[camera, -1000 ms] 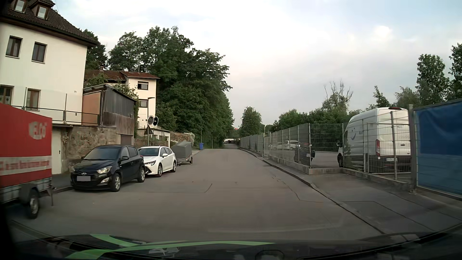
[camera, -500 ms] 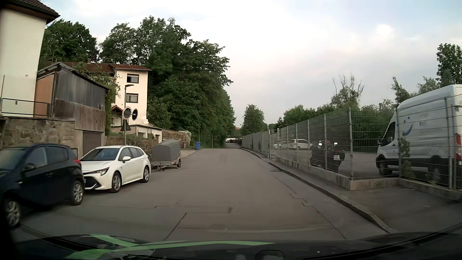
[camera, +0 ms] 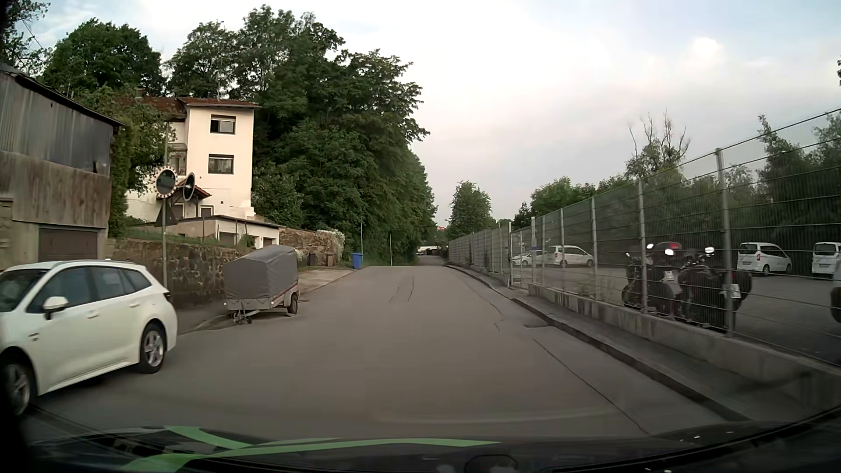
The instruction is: Follow the waypoints while adhering to traffic rules and regulations
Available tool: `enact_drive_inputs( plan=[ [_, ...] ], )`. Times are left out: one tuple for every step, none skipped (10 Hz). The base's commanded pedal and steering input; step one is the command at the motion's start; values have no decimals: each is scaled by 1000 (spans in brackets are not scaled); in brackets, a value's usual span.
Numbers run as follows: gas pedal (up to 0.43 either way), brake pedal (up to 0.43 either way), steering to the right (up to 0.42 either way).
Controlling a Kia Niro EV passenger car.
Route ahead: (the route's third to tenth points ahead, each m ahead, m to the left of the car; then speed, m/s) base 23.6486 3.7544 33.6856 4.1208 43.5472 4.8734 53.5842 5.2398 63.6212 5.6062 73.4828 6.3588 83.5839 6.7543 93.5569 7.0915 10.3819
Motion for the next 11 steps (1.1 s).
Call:
enact_drive_inputs(
  plan=[
    [67,0,-12],
    [67,0,-11],
    [67,0,-11],
    [67,0,-11],
    [47,0,-11],
    [39,0,-11],
    [28,0,-11],
    [28,0,-11],
    [28,0,-11],
    [28,0,-11],
    [28,0,-11]
  ],
)
